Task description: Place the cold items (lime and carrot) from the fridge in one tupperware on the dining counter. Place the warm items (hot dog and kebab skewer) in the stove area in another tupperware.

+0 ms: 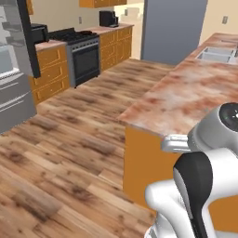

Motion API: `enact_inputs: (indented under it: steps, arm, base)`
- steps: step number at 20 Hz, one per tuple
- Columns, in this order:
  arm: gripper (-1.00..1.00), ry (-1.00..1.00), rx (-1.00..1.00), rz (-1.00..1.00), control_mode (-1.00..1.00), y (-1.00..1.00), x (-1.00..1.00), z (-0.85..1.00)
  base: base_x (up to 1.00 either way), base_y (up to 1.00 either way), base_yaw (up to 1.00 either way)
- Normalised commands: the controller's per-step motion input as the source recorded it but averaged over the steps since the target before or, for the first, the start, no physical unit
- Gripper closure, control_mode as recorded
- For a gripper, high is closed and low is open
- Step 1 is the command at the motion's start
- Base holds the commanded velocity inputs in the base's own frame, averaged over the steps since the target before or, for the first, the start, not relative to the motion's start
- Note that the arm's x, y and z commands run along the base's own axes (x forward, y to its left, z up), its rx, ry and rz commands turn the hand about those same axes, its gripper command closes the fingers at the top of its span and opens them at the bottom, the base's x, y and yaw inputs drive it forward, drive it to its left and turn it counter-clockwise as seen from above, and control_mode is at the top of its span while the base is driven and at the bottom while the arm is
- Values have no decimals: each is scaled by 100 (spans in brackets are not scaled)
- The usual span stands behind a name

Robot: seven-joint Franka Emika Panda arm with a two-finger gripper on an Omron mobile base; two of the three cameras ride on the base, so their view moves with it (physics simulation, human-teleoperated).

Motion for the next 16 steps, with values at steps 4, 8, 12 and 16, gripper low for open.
enact_inputs:
  steps: [4,8,12,16]
  arm:
    - [-100,0,0,0,100,0,0,0]
    - [-100,0,0,0,100,0,0,0]
    - [-100,0,0,0,100,0,0,0]
    - [-100,0,0,0,100,0,0,0]
  base:
    - [80,99,8]
    - [93,98,-5]
    - [90,100,-12]
    - [88,100,-17]
